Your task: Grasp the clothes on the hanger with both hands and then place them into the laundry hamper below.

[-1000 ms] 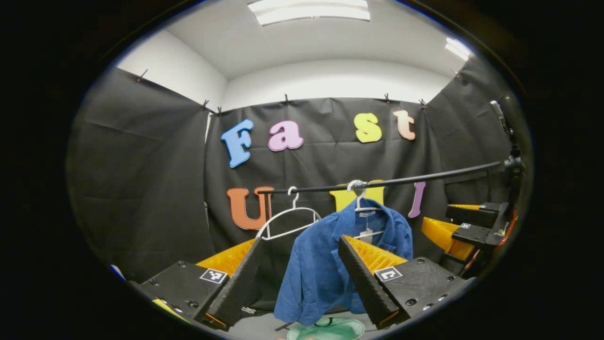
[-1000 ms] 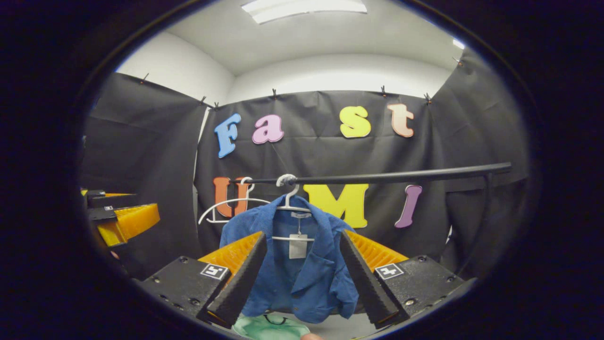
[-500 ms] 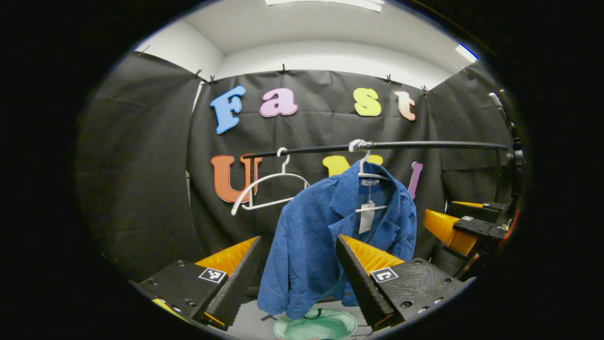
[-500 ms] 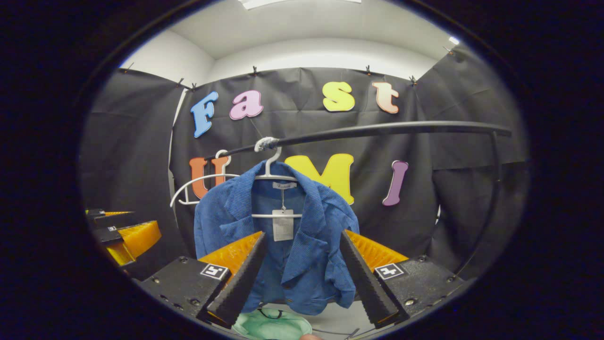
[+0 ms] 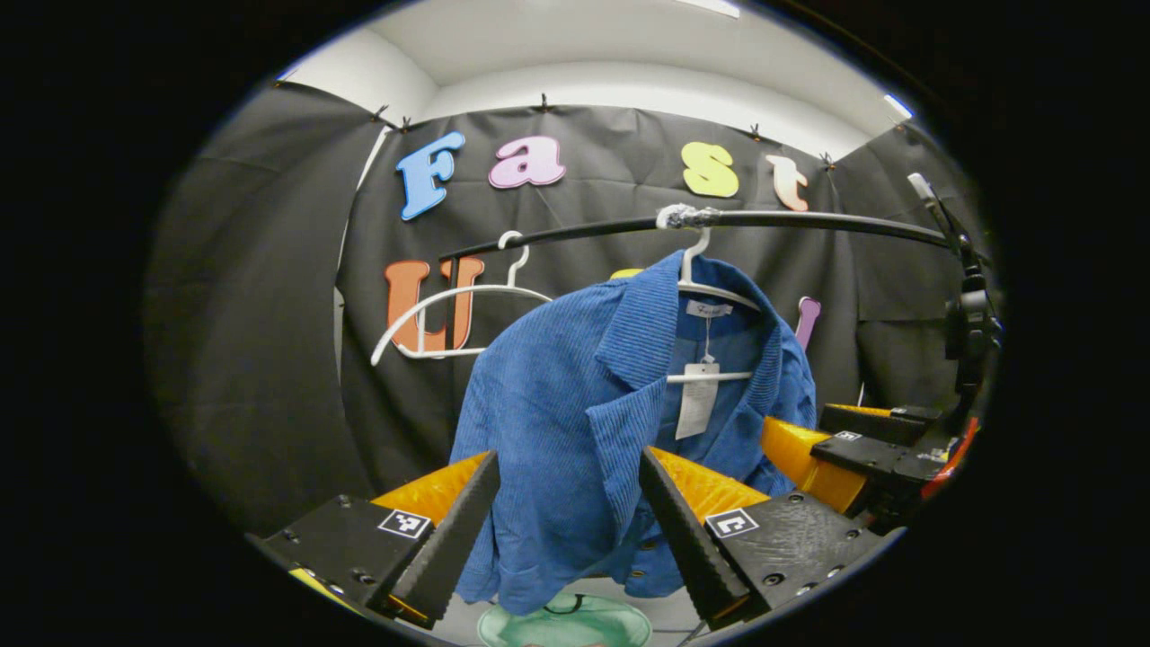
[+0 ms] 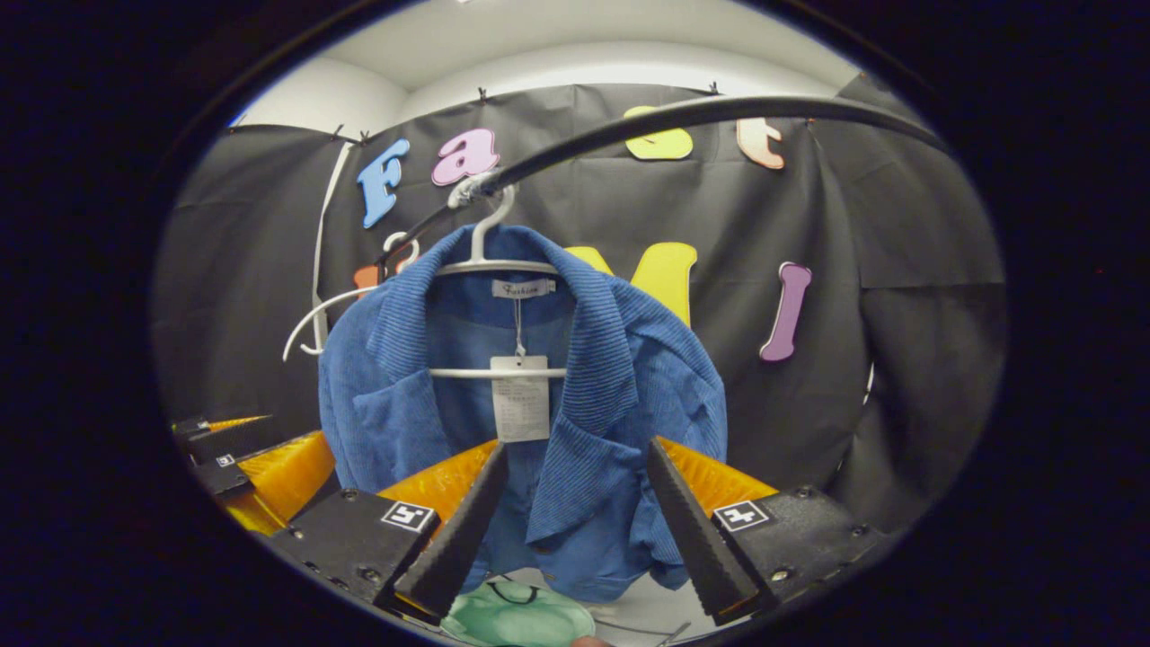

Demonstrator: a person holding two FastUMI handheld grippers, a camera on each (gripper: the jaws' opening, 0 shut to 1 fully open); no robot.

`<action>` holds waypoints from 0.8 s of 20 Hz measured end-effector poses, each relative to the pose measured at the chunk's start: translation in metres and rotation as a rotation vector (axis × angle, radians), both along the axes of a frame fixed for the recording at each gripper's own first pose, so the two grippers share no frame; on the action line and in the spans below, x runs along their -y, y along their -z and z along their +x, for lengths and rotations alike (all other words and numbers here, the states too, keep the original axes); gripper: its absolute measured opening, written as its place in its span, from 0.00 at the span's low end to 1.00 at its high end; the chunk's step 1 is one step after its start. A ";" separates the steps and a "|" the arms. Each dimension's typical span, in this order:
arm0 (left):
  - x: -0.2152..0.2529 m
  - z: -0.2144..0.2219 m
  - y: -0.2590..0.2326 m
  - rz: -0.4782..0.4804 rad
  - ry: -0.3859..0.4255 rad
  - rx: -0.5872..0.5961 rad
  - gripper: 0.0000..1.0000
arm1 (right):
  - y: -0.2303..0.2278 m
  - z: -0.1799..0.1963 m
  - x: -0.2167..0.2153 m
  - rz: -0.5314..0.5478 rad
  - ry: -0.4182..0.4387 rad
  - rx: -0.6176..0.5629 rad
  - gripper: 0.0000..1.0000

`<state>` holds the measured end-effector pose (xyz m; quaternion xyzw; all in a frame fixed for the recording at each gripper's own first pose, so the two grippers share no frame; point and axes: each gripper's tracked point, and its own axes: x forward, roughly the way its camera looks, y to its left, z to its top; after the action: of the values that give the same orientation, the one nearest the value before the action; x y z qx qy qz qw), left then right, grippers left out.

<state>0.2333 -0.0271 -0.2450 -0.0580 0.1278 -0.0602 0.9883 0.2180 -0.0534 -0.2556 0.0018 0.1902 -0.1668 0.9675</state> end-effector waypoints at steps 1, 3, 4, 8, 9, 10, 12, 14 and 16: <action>0.004 0.005 0.003 -0.005 -0.001 -0.005 1.00 | 0.006 0.008 0.005 0.012 0.005 -0.008 0.99; 0.013 0.019 0.009 -0.003 0.010 -0.006 1.00 | 0.015 0.022 0.013 0.037 0.015 -0.014 0.98; 0.017 0.024 0.012 0.004 0.020 -0.004 1.00 | 0.018 0.027 0.016 0.045 0.016 -0.015 0.98; 0.031 0.044 0.029 0.034 0.028 -0.015 1.00 | 0.031 0.045 0.032 0.047 0.023 -0.024 0.98; 0.033 0.049 0.035 0.031 0.027 -0.026 0.95 | 0.035 0.047 0.038 0.038 0.030 -0.031 0.98; 0.036 0.056 0.039 0.029 0.030 -0.037 0.95 | 0.039 0.049 0.043 0.028 0.035 -0.037 0.98; 0.040 0.066 0.045 0.022 0.039 -0.049 0.95 | 0.042 0.052 0.049 0.014 0.037 -0.046 0.98; 0.041 0.075 0.047 0.025 0.041 -0.044 0.89 | 0.043 0.055 0.053 0.030 0.031 -0.040 0.94; 0.041 0.084 0.049 0.031 0.041 -0.040 0.91 | 0.048 0.055 0.058 0.070 0.046 -0.043 0.79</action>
<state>0.3168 -0.0683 -0.2937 -0.0411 0.1497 -0.0771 0.9849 0.2731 -0.1110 -0.3035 0.0365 0.2165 -0.1823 0.9584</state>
